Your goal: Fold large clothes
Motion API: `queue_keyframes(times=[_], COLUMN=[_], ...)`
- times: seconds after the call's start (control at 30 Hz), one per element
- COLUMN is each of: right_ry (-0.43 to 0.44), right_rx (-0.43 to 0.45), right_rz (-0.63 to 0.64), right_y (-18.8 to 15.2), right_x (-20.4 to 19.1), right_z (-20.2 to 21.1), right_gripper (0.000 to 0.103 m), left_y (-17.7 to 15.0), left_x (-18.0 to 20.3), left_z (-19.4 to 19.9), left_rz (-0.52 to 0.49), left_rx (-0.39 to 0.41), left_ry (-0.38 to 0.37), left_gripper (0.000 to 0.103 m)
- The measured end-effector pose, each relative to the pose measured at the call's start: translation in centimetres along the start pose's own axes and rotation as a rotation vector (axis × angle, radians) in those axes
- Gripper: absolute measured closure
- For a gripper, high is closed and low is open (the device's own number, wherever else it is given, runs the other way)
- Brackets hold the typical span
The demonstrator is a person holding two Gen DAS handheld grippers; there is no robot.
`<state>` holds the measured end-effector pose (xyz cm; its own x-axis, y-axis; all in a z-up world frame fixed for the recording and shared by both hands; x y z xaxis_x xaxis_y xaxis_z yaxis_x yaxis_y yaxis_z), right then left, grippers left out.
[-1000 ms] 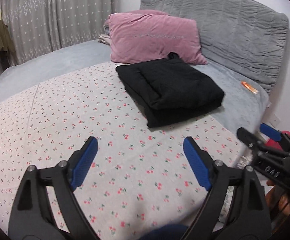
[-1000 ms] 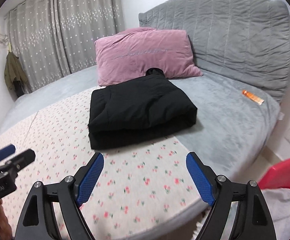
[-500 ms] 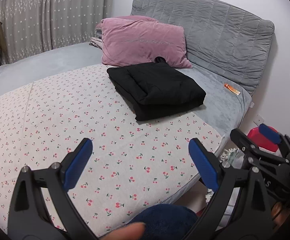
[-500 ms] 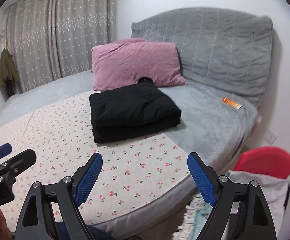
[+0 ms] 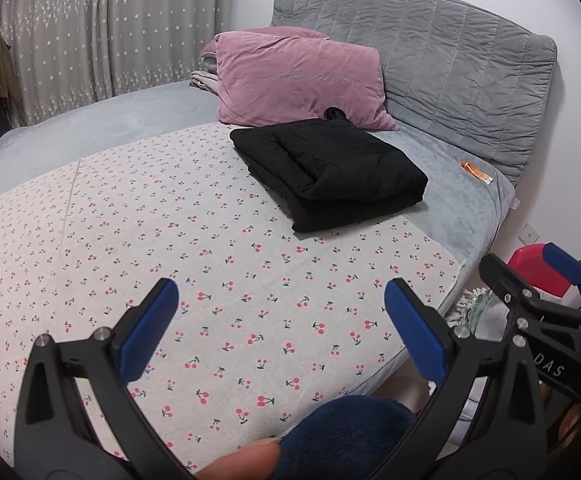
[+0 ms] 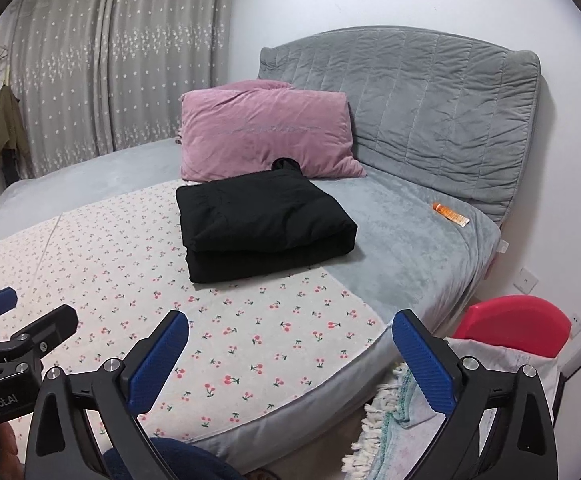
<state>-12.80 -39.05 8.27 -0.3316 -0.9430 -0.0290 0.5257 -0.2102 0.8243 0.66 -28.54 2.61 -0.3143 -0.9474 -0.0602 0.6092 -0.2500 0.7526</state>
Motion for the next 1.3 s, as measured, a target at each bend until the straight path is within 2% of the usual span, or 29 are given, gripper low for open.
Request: queue_keyframes(times=[1.3], right_ry=[-0.039], right_rx=[0.014], right_rz=[-0.007], right_y=[-0.16], right_x=[-0.02], right_z=[0.32], right_gripper=[0.000], left_y=[-0.24], left_x=[0.92], left_z=[-0.02], left_rz=[-0.018], left_rx=[-0.001], left_ry=[-0.050], left_gripper=[0.001])
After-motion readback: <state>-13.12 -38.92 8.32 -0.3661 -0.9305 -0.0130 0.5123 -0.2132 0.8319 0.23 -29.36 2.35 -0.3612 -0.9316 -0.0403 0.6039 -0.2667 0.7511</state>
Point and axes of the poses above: each gripper's, at about its wrist camera, not at the fingertips, and z roughly against the way its jaws point, x to its right, y to its top, the point moved 5 cm from there along -z, roughly the way its jaws point, and after that the axes turned 15 degrees about y, right-handed, at the moved point
